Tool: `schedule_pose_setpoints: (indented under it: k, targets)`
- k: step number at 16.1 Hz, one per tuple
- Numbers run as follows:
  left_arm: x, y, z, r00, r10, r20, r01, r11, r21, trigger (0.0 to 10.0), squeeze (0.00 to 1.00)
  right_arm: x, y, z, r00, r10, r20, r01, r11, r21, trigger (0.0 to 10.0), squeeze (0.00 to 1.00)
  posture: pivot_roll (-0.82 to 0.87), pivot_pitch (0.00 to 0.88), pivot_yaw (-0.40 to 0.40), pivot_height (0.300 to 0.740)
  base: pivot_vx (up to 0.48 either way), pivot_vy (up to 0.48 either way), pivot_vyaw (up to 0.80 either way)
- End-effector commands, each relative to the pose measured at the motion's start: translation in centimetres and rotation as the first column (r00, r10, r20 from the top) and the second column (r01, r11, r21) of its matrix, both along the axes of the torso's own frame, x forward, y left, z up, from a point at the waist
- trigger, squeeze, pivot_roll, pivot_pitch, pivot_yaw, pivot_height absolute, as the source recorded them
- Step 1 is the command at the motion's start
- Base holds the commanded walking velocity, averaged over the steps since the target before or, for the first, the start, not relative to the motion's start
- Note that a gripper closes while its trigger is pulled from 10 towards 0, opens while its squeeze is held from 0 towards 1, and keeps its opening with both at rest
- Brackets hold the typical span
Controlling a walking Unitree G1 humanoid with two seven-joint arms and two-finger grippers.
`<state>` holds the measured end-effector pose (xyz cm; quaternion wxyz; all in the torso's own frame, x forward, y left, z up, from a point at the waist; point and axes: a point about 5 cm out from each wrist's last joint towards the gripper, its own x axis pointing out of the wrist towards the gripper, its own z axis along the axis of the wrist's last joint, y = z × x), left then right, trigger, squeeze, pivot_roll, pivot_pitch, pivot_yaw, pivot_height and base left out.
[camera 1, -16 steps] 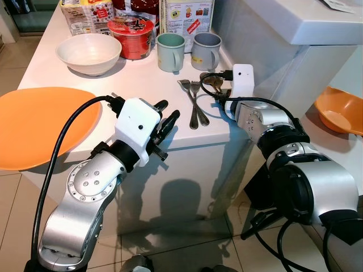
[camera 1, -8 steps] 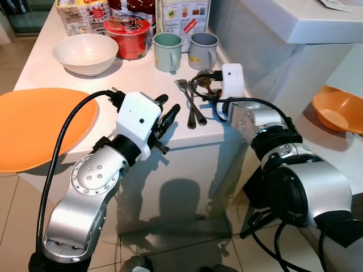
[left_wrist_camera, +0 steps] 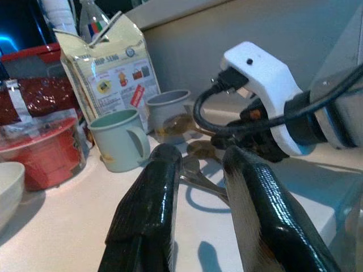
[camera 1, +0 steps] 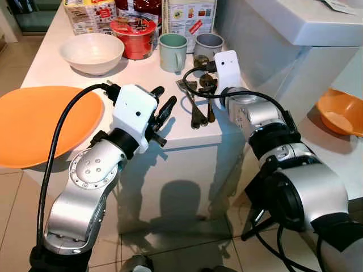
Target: Setting the table
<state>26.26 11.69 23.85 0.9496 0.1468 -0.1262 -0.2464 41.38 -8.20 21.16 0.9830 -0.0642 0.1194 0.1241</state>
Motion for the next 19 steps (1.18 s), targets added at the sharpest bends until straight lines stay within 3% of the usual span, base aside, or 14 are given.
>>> schedule_pose_setpoints:
  k: [1,11,15,18,19]
  targets:
    - [0.2,0.0,0.1,1.0,0.0,0.009,0.0,1.0,0.005,10.0,0.0,-0.1,-0.3,-0.1,1.0,-0.012,-0.004,0.012,1.0,-0.009,0.0,0.0,0.09,0.032,-0.06,0.74,0.0,0.0,0.0]
    - [0.5,0.6,-0.3,0.999,0.03,0.019,-0.03,0.999,-0.015,10.0,0.0,-2.6,-1.9,0.8,0.988,-0.076,0.136,0.089,0.992,-0.087,0.0,0.0,0.08,0.0,-0.027,0.74,0.0,0.0,0.0]
    - [1.1,0.2,-0.4,0.999,0.049,0.024,-0.048,0.998,-0.033,10.0,0.0,-3.1,-3.5,-0.7,0.988,-0.106,0.11,0.122,0.981,-0.151,0.0,0.0,0.06,0.0,-0.018,0.74,0.0,0.0,0.0]
    - [1.0,0.2,-0.5,0.999,0.047,0.024,-0.046,0.998,-0.033,10.0,0.0,-3.1,-3.9,-1.2,0.989,-0.118,0.094,0.13,0.981,-0.144,0.0,0.0,0.06,0.0,-0.015,0.74,0.0,0.0,0.0]
    - [1.0,0.2,-0.5,0.999,0.046,0.027,-0.046,0.999,-0.03,10.0,0.0,-3.0,-3.9,-1.2,0.988,-0.114,0.109,0.128,0.983,-0.134,10.0,0.0,0.06,0.0,-0.018,0.74,0.0,0.0,0.0]
